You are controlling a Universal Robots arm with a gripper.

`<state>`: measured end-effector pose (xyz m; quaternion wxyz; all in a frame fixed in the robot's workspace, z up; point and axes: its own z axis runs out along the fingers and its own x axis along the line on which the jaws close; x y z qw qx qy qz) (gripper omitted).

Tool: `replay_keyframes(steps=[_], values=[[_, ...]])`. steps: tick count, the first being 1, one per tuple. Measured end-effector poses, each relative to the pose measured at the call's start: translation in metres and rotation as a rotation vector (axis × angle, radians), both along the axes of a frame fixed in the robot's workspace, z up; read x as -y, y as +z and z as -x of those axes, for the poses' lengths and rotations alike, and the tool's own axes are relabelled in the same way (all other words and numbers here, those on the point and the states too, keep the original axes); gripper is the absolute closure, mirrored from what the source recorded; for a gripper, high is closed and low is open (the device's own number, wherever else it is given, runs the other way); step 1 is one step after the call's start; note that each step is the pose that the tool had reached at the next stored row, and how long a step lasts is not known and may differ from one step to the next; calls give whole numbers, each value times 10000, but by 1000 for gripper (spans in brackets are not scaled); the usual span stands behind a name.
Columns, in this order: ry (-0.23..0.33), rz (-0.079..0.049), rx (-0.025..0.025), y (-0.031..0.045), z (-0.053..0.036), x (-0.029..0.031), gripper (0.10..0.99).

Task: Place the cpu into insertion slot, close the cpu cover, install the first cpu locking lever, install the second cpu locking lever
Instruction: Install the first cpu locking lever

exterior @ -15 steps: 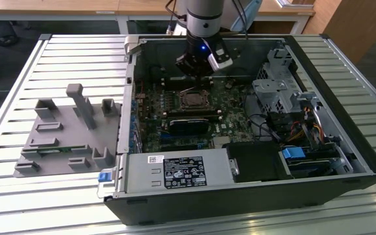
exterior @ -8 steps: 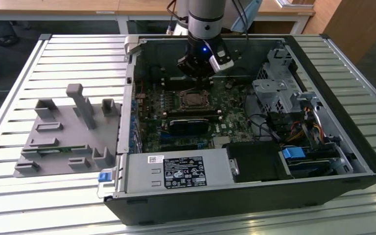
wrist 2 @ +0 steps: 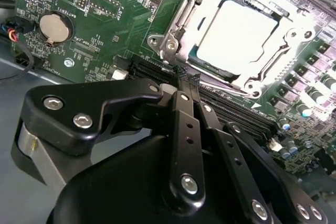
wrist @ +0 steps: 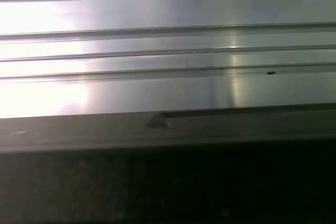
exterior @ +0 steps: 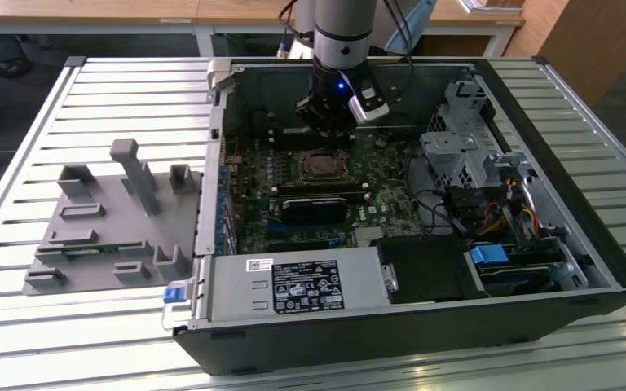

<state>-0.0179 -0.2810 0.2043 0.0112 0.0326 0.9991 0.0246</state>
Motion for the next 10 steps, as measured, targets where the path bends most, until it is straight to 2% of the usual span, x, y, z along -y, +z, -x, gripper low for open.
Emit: replay_keyframes(steps=[10], values=[[0,99,0,-34,0,0,980]])
